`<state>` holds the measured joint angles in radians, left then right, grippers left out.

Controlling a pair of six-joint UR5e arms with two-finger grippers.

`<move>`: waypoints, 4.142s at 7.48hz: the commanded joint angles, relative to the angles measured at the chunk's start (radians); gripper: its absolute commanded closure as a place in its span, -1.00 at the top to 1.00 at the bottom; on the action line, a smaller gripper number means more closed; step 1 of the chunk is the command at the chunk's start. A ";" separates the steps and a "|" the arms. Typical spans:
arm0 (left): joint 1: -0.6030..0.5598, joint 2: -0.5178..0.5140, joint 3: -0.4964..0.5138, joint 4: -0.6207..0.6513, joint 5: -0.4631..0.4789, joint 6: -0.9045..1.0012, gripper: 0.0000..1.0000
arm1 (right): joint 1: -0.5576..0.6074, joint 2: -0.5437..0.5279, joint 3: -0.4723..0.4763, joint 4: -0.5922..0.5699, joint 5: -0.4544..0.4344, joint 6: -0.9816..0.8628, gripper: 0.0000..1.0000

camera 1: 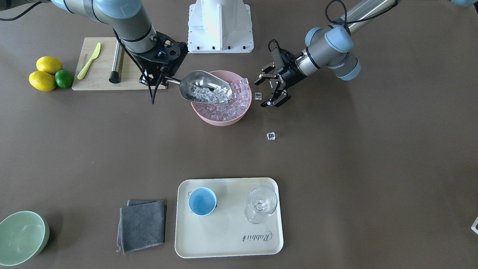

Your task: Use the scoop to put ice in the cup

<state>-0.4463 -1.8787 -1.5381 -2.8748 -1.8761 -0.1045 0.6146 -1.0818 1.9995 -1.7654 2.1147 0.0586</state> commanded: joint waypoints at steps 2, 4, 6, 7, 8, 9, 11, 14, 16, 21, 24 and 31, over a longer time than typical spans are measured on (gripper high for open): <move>-0.003 0.021 -0.013 -0.004 0.000 0.000 0.96 | 0.011 -0.018 0.002 0.029 -0.021 0.408 -1.00; -0.037 0.082 -0.053 -0.004 0.002 0.000 0.96 | 0.011 -0.020 0.057 -0.084 -0.024 0.570 -1.00; -0.089 0.124 -0.060 -0.006 -0.005 0.000 0.96 | 0.011 -0.012 0.073 -0.149 -0.016 0.716 -1.00; -0.109 0.162 -0.089 -0.006 -0.008 -0.001 0.96 | 0.011 0.009 0.082 -0.211 -0.013 0.733 -1.00; -0.115 0.234 -0.132 -0.004 -0.009 -0.001 0.96 | 0.011 0.016 0.070 -0.230 -0.013 0.737 -1.00; -0.121 0.268 -0.145 -0.007 -0.033 0.000 0.96 | 0.011 0.019 0.047 -0.229 -0.010 0.733 -1.00; -0.294 0.358 -0.134 0.008 -0.301 -0.001 0.96 | 0.028 0.020 0.030 -0.233 0.048 0.731 -1.00; -0.501 0.374 -0.079 0.183 -0.503 0.000 0.96 | 0.093 0.167 -0.122 -0.311 0.153 0.731 -1.00; -0.604 0.378 -0.080 0.471 -0.626 0.000 0.96 | 0.102 0.257 -0.209 -0.319 0.157 0.731 -1.00; -0.865 0.431 -0.105 0.909 -0.680 0.423 0.96 | 0.168 0.534 -0.596 -0.312 0.301 0.725 -1.00; -0.975 0.458 -0.093 0.975 -0.553 0.786 0.96 | 0.217 0.583 -0.743 -0.309 0.441 0.698 -1.00; -1.106 0.475 -0.074 1.089 -0.529 0.999 0.96 | 0.246 0.549 -0.752 -0.315 0.657 0.698 -1.00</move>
<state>-1.5292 -1.4071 -1.6242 -1.7856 -2.4059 0.8839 0.8564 -0.5283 1.2445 -2.0778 2.7434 0.7554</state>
